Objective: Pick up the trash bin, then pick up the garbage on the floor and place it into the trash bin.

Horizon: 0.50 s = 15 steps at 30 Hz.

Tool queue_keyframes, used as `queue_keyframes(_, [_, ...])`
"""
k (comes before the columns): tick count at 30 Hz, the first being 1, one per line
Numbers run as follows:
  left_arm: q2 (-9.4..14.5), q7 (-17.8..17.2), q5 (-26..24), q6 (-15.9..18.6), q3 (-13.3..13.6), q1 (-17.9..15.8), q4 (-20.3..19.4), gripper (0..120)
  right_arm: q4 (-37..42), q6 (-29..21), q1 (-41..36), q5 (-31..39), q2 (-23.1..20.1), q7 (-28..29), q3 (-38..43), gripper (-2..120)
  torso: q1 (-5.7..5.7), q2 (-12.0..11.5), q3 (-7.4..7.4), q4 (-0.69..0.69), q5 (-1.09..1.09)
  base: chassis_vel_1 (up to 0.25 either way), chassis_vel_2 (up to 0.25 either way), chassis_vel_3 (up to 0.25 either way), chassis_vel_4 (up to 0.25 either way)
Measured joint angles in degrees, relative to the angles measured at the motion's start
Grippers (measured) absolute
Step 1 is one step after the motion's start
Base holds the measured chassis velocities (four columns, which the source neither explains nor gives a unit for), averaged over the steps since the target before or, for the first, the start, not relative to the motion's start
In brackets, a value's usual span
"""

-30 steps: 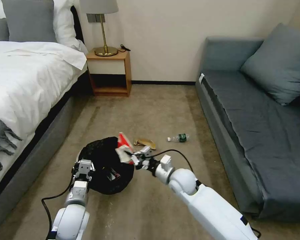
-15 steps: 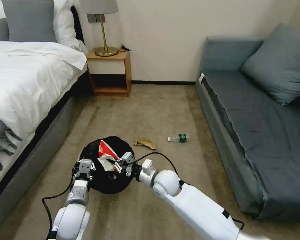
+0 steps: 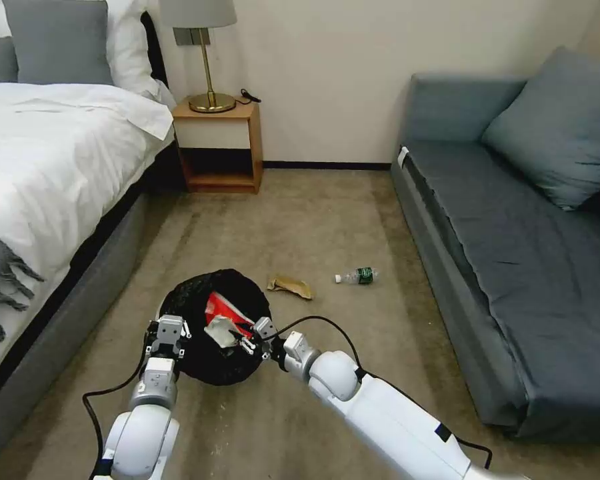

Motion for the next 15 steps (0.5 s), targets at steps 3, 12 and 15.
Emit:
queue_keyframes(3, [-0.1,0.0,-0.1,0.0,0.0,0.3,0.0,2,0.9,-0.4,-0.1,0.1,-0.5,0.1,0.0,48,0.0,0.0,0.0,0.0,-0.01,0.0,0.0,0.0,0.0])
queue_keyframes(12, [-0.2,0.0,-0.4,-0.5,-1.2,0.7,0.5,2,3.8,-0.1,-1.8,3.0,-1.6,1.0,2.7,79,0.0,0.0,0.0,0.0,-0.01,0.0,0.0,0.0,0.0])
queue_keyframes(15, [0.0,0.0,-1.0,-0.6,-1.9,0.5,0.7,2,5.2,0.2,-2.5,5.1,-1.7,1.5,4.5,89,0.0,0.0,0.0,0.0,-0.01,0.0,0.0,0.0,0.0])
